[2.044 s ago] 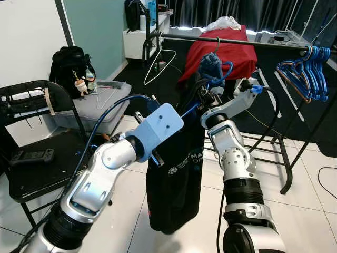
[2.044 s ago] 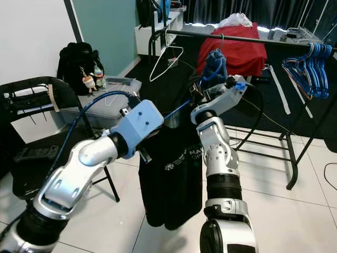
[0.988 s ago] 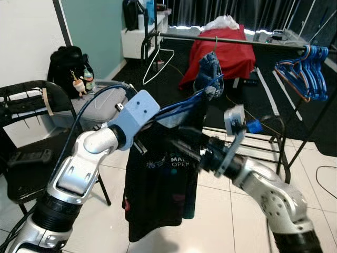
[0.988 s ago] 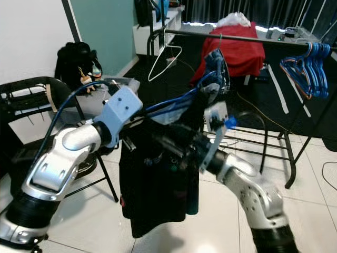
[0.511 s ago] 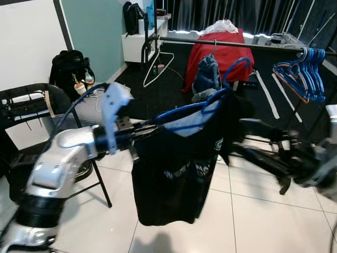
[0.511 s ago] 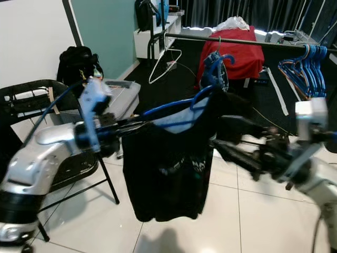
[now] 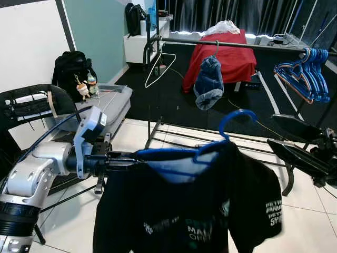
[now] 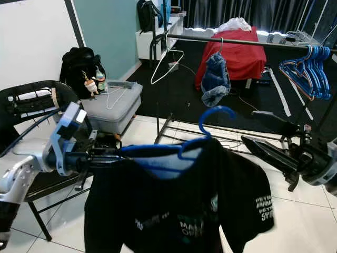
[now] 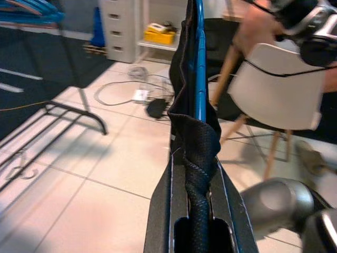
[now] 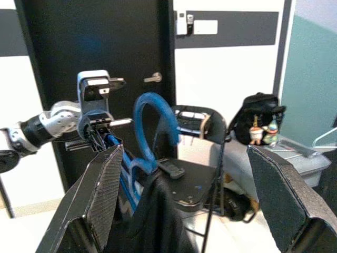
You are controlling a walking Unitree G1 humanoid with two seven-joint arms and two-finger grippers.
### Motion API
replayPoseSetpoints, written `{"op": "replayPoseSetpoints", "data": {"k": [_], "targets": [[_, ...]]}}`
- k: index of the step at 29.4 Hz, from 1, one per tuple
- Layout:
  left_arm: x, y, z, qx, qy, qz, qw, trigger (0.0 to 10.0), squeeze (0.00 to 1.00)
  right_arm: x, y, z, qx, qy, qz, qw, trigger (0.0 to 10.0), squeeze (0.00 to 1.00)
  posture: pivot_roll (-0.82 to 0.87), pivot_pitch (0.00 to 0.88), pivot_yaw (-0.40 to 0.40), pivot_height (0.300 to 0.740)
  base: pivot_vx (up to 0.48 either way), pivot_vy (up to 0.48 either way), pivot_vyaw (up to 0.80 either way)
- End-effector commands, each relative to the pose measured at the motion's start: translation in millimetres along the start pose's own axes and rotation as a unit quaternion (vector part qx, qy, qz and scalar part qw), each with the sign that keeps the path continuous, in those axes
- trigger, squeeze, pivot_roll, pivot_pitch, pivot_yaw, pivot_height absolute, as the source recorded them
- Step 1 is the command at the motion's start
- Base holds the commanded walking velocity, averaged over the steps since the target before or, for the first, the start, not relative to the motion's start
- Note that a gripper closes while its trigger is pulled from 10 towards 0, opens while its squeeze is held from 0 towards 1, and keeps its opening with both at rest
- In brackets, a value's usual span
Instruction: Hang hanger
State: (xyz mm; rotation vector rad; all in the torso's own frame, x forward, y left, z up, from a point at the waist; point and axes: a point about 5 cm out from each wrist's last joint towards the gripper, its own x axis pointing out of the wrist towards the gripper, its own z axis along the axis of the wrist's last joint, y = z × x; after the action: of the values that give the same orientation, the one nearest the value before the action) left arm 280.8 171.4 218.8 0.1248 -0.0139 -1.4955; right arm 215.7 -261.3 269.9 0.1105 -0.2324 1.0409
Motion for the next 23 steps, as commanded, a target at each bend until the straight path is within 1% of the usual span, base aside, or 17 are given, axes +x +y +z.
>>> {"op": "replayPoseSetpoints", "data": {"k": [1,2,4,5,7,10,15,16,17,19,20,23], "targets": [[0.8,-3.0,6,0.018,0.000,-0.021,1.000,0.0,0.00,6.2,3.7,1,0.006,0.005,0.026,1.000,10.0,0.00,-0.11,0.000,0.010,0.736,0.000,0.000,0.00],[0.8,-3.0,6,0.018,0.000,-0.021,1.000,0.0,0.00,6.2,3.7,1,0.006,0.005,0.026,1.000,10.0,0.00,-0.11,0.000,0.010,0.736,0.000,0.000,0.00],[5.0,-5.1,8,0.022,0.000,-0.046,0.999,0.0,0.00,14.8,8.1,-5,0.025,0.012,0.063,0.998,10.0,0.00,-0.11,0.000,0.006,0.736,0.000,0.000,0.00],[5.0,-5.1,8,0.022,0.000,-0.046,0.999,0.0,0.00,14.8,8.1,-5,0.025,0.012,0.063,0.998,10.0,0.00,-0.11,0.000,0.006,0.736,0.000,0.000,0.00],[9.5,-7.6,12,0.029,-0.002,-0.071,0.997,0.0,0.00,21.5,12.0,-8,0.048,0.011,0.100,0.994,10.0,0.00,-0.11,0.000,0.000,0.736,0.000,0.000,0.00],[12.9,-10.1,14,0.034,-0.004,-0.088,0.996,0.0,0.00,25.3,12.3,-11,0.060,0.014,0.116,0.991,10.0,0.00,-0.11,0.000,-0.004,0.736,0.000,0.000,0.00],[16.0,-12.1,15,0.037,-0.006,-0.097,0.995,0.0,0.00,28.5,11.8,-12,0.066,0.015,0.125,0.990,10.0,0.00,-0.10,0.000,-0.006,0.736,0.000,0.000,0.00],[18.4,-13.1,14,0.038,-0.005,-0.101,0.994,0.0,0.00,32.2,13.0,-14,0.070,0.016,0.132,0.989,10.0,0.00,-0.11,0.000,-0.007,0.736,0.000,0.000,0.00],[18.4,-13.1,14,0.038,-0.005,-0.101,0.994,0.0,0.00,32.2,13.0,-14,0.070,0.016,0.132,0.989,10.0,0.00,-0.11,0.000,-0.007,0.736,0.000,0.000,0.00],[24.2,-14.4,13,0.038,-0.002,-0.109,0.993,0.0,0.00,39.3,16.7,-18,0.081,0.019,0.153,0.985,10.0,0.00,-0.11,0.000,-0.007,0.736,0.000,0.000,0.00],[24.2,-14.4,13,0.038,-0.002,-0.109,0.993,0.0,0.00,39.3,16.7,-18,0.081,0.019,0.153,0.985,10.0,0.00,-0.11,0.000,-0.007,0.736,0.000,0.000,0.00],[30.5,-12.9,12,0.039,-0.001,-0.110,0.993,0.0,0.00,45.5,21.9,-20,0.091,0.022,0.183,0.979,10.0,0.00,-0.10,0.000,-0.007,0.736,0.000,0.000,0.00]]}}
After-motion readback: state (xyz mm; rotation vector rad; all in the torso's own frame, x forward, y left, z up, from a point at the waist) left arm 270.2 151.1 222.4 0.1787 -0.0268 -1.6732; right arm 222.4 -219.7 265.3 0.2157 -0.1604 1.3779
